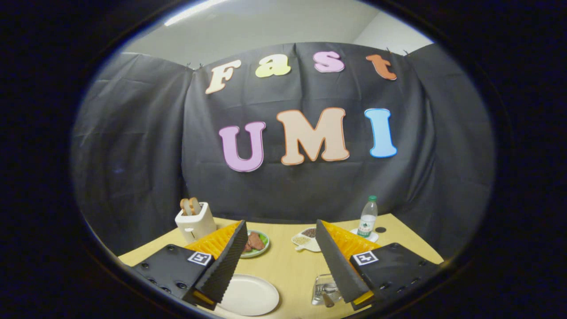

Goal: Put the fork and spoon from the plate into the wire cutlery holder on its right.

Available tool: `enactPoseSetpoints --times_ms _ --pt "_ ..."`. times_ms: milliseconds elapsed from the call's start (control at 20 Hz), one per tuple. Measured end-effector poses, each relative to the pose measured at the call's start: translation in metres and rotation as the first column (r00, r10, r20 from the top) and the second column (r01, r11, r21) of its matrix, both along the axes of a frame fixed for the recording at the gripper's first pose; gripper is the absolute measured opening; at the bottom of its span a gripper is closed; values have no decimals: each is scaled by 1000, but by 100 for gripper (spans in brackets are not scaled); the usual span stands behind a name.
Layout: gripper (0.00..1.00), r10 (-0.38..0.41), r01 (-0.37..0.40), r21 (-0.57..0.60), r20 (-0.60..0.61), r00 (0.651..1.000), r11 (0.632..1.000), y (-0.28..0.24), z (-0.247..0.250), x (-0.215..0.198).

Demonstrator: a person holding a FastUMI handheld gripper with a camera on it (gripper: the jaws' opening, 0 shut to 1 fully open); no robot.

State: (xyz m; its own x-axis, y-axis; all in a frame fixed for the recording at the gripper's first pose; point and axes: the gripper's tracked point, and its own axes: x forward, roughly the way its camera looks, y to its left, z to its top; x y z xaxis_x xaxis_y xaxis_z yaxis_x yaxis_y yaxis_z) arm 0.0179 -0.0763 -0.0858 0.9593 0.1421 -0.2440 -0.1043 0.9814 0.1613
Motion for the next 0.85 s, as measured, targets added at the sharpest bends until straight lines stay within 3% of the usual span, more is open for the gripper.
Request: enactPoseSetpoints --times_ms 850 --pt "99 19 -18 -30 27 999 999 5 9 7"
